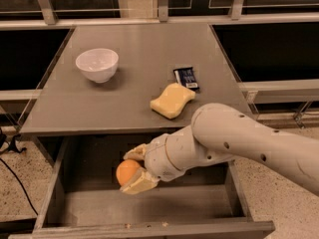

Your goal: Pick orange from top drawer and place on counter

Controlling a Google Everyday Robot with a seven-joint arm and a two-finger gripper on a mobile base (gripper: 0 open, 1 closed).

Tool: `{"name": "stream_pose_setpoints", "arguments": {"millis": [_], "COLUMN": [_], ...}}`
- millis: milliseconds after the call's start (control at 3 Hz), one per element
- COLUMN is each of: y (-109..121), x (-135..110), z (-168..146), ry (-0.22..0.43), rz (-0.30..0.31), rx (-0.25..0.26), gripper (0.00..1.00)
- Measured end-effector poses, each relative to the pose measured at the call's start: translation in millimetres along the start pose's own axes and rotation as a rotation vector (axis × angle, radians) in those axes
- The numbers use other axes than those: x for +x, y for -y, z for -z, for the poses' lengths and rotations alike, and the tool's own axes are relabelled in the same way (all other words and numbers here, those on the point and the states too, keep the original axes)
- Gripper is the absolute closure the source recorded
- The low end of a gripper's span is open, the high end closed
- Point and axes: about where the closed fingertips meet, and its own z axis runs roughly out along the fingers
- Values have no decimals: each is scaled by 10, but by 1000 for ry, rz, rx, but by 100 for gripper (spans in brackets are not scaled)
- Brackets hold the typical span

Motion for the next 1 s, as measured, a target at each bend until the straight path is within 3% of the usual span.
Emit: {"name": "stream_pose_setpoints", "arguments": {"millis": [667, 1000], "y": [22, 76], "x": [-107, -333], "z": [85, 291], "ry": [-31, -80], "rz": [-16, -28], "rx": [-23, -42], "gripper": [100, 100]}}
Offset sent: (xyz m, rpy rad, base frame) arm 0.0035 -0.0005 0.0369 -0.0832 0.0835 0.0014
